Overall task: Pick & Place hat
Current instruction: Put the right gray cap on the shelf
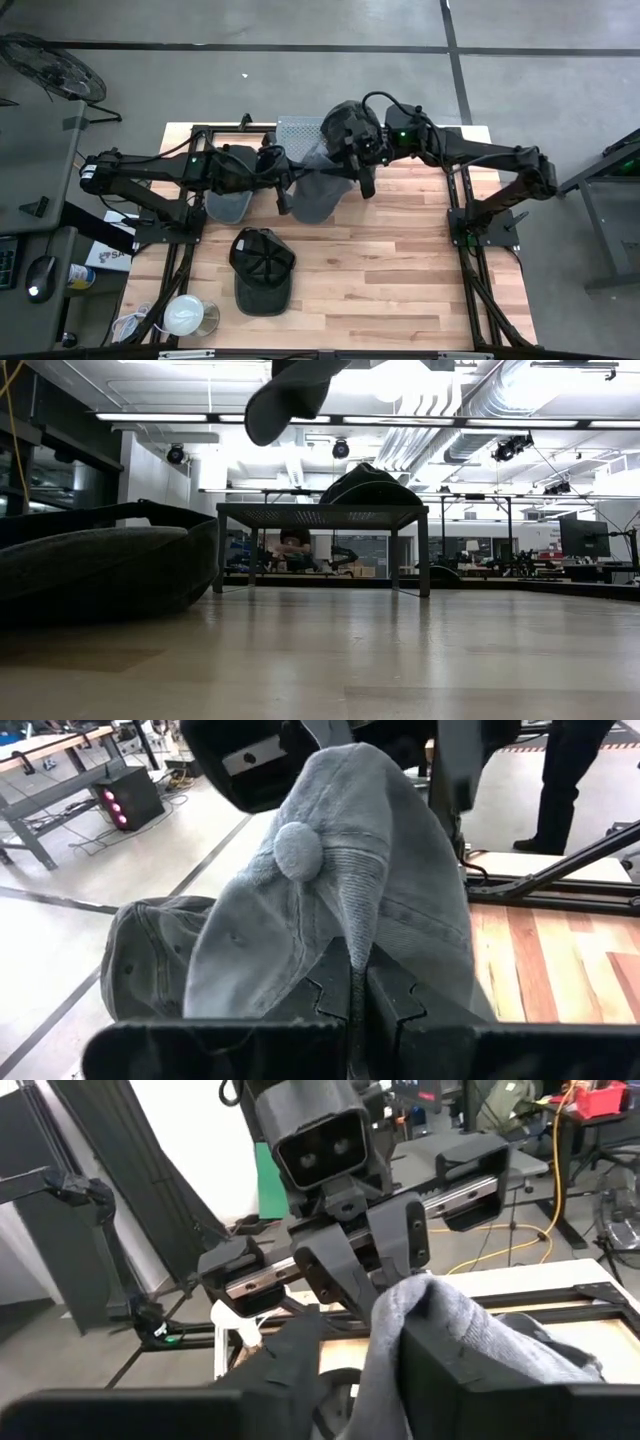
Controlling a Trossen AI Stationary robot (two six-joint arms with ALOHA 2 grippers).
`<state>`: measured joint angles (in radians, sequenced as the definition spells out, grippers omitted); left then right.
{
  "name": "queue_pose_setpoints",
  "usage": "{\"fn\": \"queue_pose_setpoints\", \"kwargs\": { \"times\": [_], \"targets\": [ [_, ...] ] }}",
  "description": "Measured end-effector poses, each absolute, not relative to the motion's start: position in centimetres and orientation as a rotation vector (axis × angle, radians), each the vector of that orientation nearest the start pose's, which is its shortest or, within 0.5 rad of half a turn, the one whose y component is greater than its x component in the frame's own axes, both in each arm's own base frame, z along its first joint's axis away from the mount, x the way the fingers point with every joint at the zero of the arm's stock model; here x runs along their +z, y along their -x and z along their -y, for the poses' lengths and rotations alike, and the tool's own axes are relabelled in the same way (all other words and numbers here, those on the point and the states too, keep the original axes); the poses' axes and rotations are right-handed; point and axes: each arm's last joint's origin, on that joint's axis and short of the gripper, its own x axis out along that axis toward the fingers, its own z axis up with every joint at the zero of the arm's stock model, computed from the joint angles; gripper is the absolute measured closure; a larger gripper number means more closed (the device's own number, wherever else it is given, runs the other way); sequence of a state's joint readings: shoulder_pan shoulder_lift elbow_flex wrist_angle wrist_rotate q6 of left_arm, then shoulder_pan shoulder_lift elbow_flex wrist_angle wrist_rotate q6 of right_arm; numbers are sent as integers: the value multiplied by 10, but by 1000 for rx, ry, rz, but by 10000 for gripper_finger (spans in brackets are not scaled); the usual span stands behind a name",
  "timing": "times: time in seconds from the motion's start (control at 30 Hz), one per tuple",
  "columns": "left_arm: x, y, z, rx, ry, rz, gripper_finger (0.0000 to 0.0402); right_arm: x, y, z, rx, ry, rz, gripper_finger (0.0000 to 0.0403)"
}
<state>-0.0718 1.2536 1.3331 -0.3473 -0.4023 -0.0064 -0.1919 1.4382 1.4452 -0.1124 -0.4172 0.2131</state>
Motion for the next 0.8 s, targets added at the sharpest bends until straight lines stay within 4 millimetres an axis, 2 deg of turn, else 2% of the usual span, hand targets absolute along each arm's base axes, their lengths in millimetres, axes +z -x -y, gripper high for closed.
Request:
{"fn": "queue_pose_setpoints", "kwargs": {
  "times": [0.17,0.3,0.63,0.8],
  "targets": [
    [411,-265,8,336,-41,-246,401,423,-311,53,171,-240,-119,238],
    [412,-263,7,364,-34,-247,401,429,-301,54,125,-229,-112,217],
    [418,-251,3,502,24,-213,402,436,-264,55,-79,-192,-203,212],
    [423,-242,-1,642,61,-255,402,437,-243,54,-210,-190,-272,212]
  ]
}}
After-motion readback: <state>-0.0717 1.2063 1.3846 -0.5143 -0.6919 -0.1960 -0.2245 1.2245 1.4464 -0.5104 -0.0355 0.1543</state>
